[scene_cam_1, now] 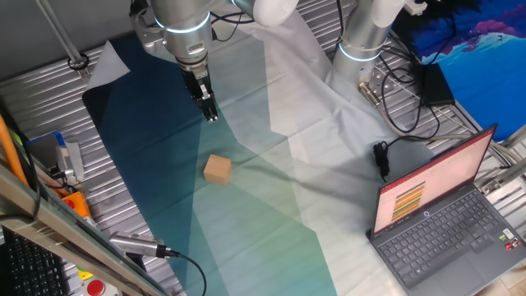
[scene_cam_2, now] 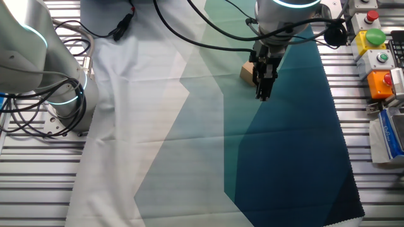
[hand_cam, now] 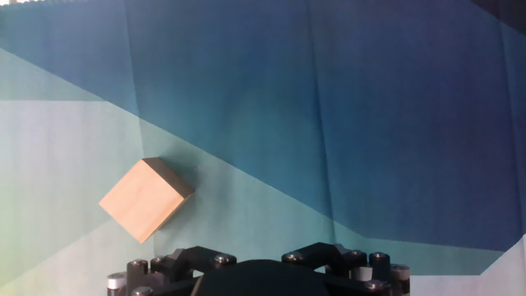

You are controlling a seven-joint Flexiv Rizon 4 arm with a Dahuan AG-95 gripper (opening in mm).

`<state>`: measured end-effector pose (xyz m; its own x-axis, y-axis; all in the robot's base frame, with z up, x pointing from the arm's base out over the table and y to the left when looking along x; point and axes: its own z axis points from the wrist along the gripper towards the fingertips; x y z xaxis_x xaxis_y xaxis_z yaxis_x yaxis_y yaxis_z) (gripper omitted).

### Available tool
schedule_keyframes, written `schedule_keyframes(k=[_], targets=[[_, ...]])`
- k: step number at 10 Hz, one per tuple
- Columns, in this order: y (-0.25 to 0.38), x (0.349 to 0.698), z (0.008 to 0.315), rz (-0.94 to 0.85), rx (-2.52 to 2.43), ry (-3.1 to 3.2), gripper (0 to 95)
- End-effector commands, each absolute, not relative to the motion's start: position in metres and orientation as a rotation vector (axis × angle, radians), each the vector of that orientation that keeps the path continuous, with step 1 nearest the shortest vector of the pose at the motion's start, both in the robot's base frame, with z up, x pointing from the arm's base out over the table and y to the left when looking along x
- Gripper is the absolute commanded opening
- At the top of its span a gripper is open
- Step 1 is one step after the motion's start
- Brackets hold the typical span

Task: Pick up one small block

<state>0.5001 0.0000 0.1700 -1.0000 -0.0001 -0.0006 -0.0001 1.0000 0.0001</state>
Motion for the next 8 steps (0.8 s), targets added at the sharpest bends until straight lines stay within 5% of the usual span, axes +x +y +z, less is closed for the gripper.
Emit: schedule_keyframes(k=[1,8], targets=[[-0.0001,0.4996,0.1698,0.023,-0.047,3.105,0.0],[-0.0004,0.4936,0.1683,0.014,-0.277,3.095,0.0]])
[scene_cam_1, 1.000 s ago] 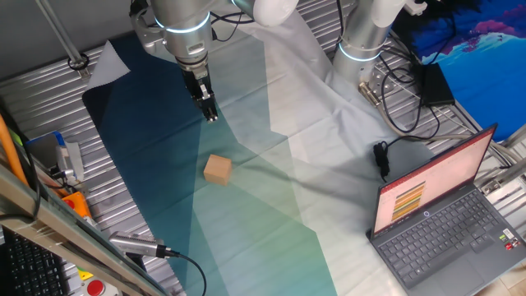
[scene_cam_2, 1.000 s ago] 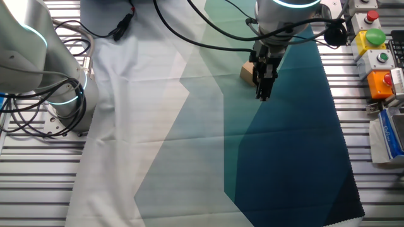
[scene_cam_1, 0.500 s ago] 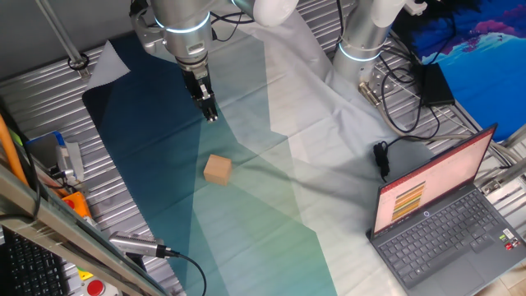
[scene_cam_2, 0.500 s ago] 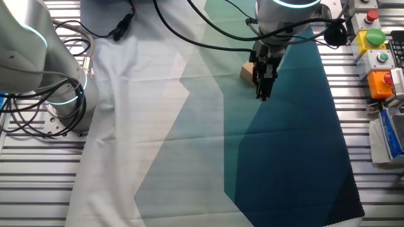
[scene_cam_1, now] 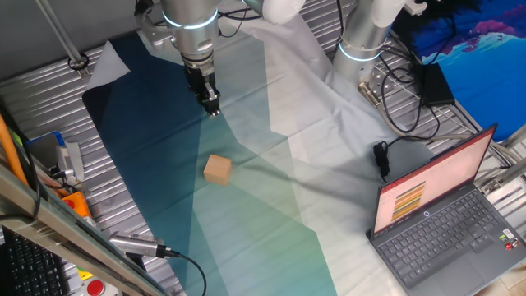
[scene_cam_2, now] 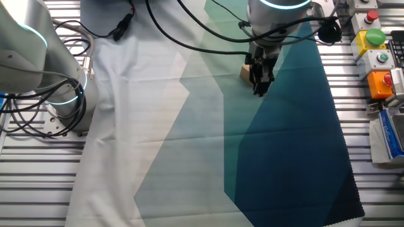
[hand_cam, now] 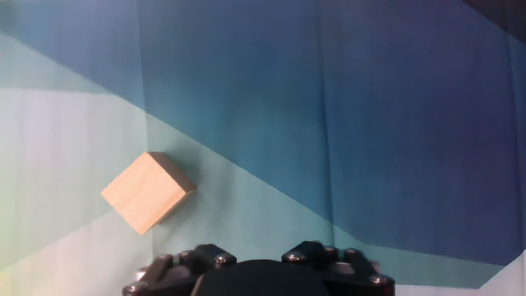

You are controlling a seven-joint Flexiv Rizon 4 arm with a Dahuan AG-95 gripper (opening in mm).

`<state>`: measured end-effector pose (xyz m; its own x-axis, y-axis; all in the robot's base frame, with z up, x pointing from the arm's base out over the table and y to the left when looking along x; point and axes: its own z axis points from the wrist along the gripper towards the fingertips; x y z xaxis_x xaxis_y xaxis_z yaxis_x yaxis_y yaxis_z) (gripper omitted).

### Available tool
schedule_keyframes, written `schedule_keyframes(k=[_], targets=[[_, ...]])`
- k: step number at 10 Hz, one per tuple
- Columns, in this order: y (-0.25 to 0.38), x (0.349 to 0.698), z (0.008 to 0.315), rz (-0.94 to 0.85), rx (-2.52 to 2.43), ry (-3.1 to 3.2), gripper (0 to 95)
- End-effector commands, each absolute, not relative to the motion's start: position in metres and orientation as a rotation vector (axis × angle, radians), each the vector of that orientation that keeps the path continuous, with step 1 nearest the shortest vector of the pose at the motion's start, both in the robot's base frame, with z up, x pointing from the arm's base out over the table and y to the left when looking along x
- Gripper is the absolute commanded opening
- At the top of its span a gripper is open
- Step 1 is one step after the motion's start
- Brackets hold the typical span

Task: Pick up one small block

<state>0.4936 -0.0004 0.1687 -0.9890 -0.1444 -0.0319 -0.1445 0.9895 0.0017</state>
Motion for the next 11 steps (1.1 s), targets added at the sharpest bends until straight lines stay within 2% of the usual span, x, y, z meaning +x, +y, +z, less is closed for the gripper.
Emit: schedule_keyframes(k=[1,6,11], targets=[[-0.001,0.492,0.168,0.006,-0.334,3.091,0.0],[0.001,0.485,0.161,-0.017,-0.409,3.088,0.0],[0.034,0.49,0.144,-0.027,-0.427,3.105,0.0]])
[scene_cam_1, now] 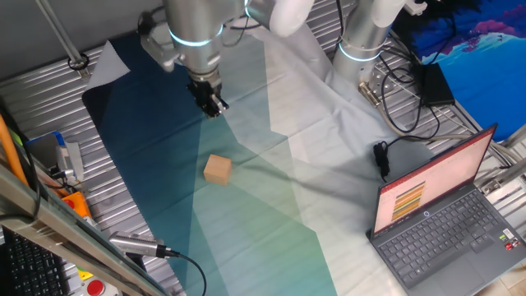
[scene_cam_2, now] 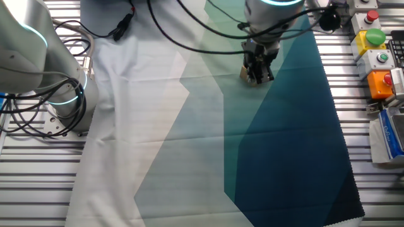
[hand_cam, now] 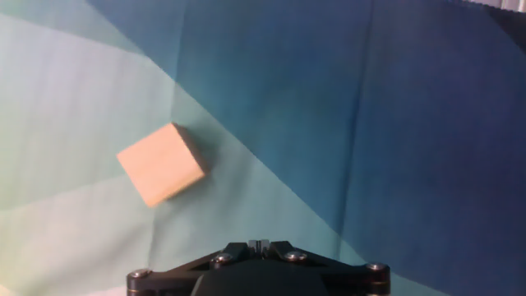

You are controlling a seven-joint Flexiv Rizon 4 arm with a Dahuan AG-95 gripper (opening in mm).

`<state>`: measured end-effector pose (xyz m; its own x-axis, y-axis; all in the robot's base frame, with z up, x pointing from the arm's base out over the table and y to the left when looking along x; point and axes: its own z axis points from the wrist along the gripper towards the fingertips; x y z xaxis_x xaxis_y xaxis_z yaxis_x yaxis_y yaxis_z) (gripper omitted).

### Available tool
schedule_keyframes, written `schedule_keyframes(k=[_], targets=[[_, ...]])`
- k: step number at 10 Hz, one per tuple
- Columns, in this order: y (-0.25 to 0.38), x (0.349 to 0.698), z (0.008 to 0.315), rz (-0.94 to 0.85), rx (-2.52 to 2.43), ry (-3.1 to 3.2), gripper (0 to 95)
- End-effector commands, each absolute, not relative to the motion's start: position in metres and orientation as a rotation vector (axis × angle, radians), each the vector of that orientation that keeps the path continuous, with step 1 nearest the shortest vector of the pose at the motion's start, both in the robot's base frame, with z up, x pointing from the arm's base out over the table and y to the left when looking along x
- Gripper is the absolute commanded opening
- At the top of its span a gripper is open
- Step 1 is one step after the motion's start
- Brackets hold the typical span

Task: Pick up one small block

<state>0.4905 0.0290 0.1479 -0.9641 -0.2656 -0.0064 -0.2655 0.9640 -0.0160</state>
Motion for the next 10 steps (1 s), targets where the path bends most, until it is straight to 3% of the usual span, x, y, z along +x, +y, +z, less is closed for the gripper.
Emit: schedule_keyframes(k=[1,6,10], targets=[[0.035,0.49,0.144,-0.027,-0.429,3.105,0.0],[0.036,0.495,0.116,-0.031,-0.585,3.082,0.0],[0.036,0.495,0.114,-0.06,-0.719,3.039,0.0]])
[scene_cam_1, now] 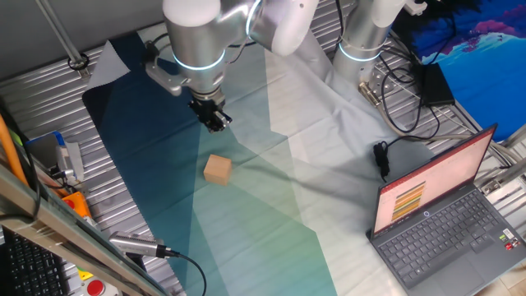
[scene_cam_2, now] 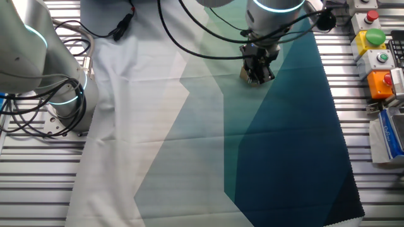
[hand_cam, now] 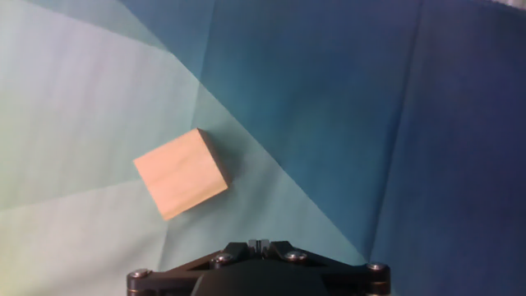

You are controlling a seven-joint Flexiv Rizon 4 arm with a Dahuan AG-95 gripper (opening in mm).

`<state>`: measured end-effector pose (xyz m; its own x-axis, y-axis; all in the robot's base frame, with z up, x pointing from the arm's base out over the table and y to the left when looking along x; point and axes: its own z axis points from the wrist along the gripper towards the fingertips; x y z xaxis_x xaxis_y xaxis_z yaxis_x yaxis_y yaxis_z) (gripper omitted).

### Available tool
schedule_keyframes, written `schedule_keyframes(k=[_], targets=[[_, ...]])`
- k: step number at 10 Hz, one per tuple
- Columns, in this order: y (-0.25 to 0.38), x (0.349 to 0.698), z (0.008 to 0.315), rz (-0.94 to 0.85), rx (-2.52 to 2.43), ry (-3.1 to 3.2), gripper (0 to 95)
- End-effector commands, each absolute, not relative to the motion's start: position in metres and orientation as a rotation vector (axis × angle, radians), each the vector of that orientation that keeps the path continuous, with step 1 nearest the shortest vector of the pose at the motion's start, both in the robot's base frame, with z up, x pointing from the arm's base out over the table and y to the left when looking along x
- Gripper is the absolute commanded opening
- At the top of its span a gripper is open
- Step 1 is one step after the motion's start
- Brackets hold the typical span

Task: Pick up one small block

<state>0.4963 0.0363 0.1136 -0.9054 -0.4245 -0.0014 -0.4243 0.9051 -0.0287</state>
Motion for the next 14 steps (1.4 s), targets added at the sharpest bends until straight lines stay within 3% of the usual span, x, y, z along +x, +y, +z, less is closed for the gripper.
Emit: schedule_keyframes(k=[1,5,6,7,8,9,10,11,12,14], targets=[[0.036,0.497,0.114,-0.057,-0.719,3.041,0.0],[0.04,0.517,0.115,-0.019,-0.708,3.046,0.0],[0.042,0.526,0.112,-0.012,-0.723,3.042,19.0],[0.043,0.53,0.111,-0.003,-0.723,3.04,19.0],[0.044,0.532,0.11,0.001,-0.724,3.039,38.0],[0.047,0.536,0.108,0.005,-0.722,3.038,38.0],[0.052,0.539,0.107,0.032,-0.725,3.033,57.0],[0.056,0.541,0.105,0.035,-0.719,3.034,57.0],[0.061,0.543,0.103,0.031,-0.708,3.038,76.0],[0.067,0.547,0.098,0.041,-0.701,3.038,76.0]])
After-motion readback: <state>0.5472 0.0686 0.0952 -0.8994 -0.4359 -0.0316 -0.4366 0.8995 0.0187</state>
